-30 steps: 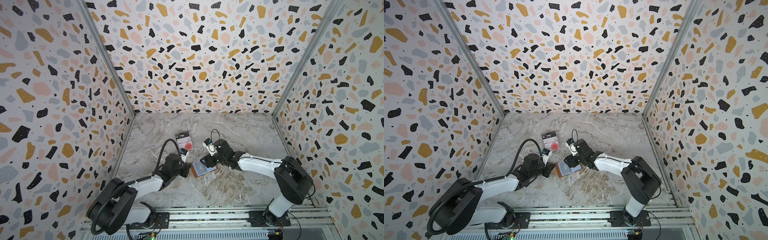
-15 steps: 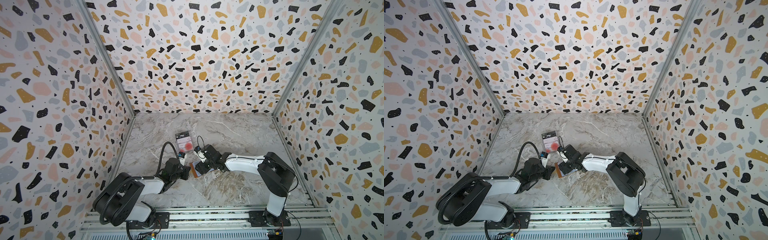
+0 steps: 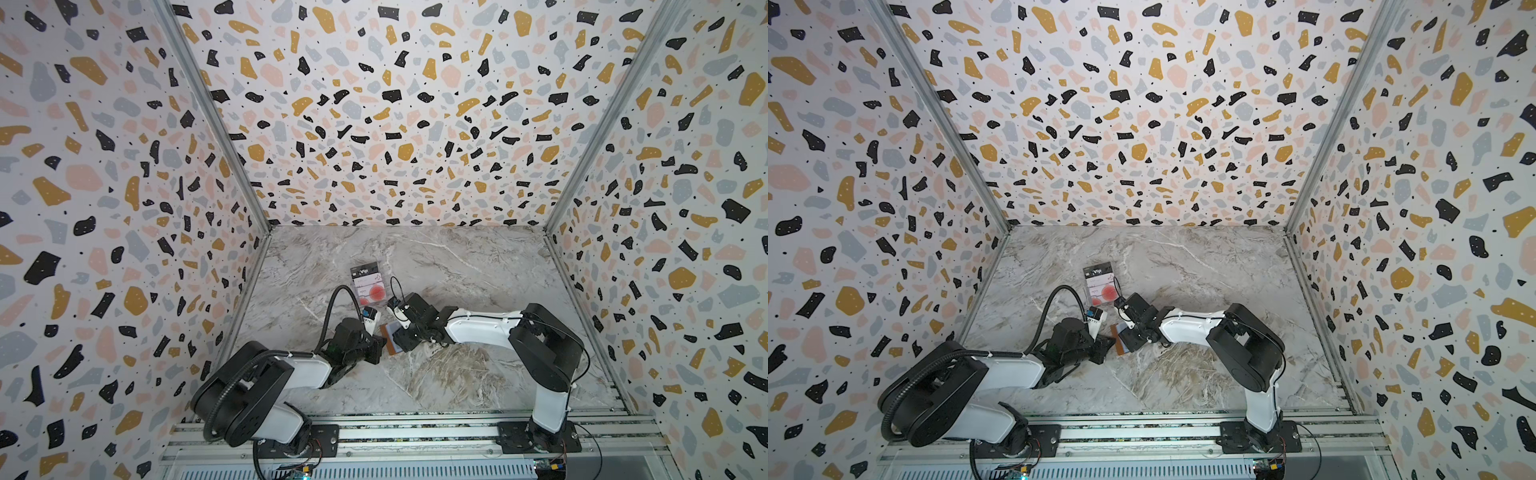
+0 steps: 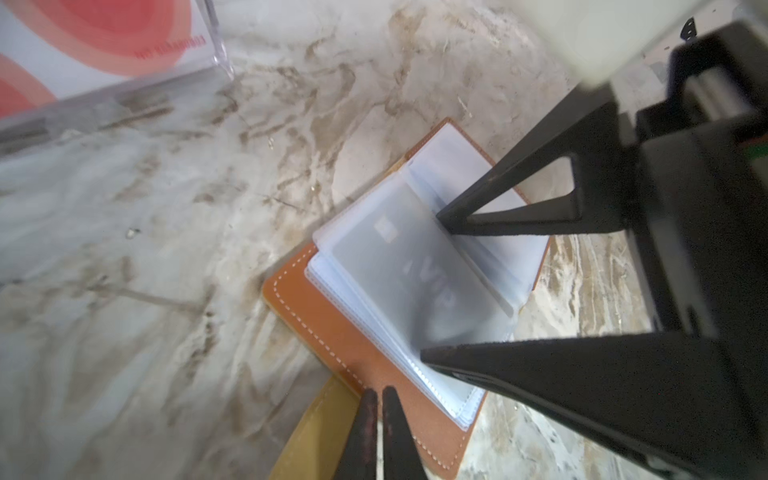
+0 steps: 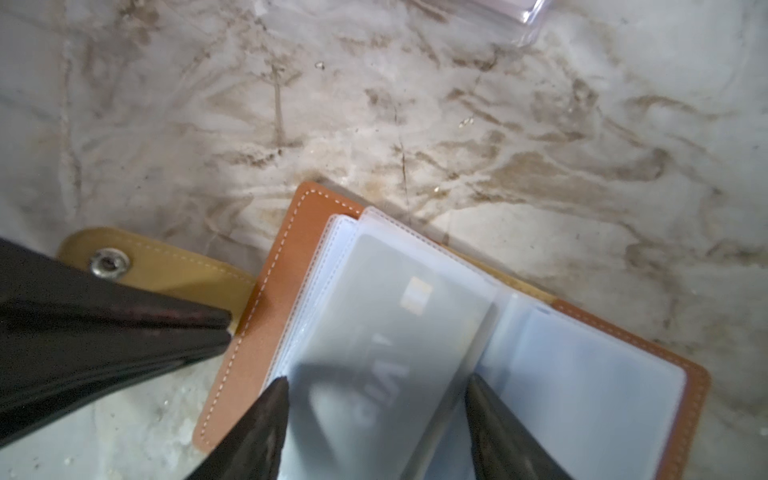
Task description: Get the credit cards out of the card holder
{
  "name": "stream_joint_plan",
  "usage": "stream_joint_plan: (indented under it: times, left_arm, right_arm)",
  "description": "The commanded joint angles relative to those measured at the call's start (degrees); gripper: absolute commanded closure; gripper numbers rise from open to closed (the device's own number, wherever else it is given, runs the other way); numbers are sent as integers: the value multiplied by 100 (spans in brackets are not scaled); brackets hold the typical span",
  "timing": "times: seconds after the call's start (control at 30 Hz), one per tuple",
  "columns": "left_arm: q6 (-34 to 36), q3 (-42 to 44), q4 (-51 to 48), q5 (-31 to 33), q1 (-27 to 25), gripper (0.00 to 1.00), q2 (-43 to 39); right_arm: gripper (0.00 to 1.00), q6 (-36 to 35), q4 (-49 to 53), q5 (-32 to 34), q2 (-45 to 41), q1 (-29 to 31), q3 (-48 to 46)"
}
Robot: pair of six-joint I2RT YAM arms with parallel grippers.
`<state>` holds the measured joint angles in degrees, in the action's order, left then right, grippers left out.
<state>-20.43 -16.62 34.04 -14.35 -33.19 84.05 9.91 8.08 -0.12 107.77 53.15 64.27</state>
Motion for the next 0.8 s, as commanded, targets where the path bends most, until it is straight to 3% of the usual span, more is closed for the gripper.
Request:
stream_joint_plan:
  times: [0.0,0.27,0.53,0.77]
  left_arm:
    - [-90,167,538,19,-47,93,236]
    - [-138,316,534,292,-51,95,384]
    - [-108,348,524,346,-49,96,513]
    - [-104,218,536,295,-52,96,601]
  right_arm:
    - [35,-64,529,584,180,97,188]
    - [48,9,896,1286,143,126,251]
    - [59,51,1054,1497,75,-50,226]
    - [79,-4,892,811,-305,-450,80]
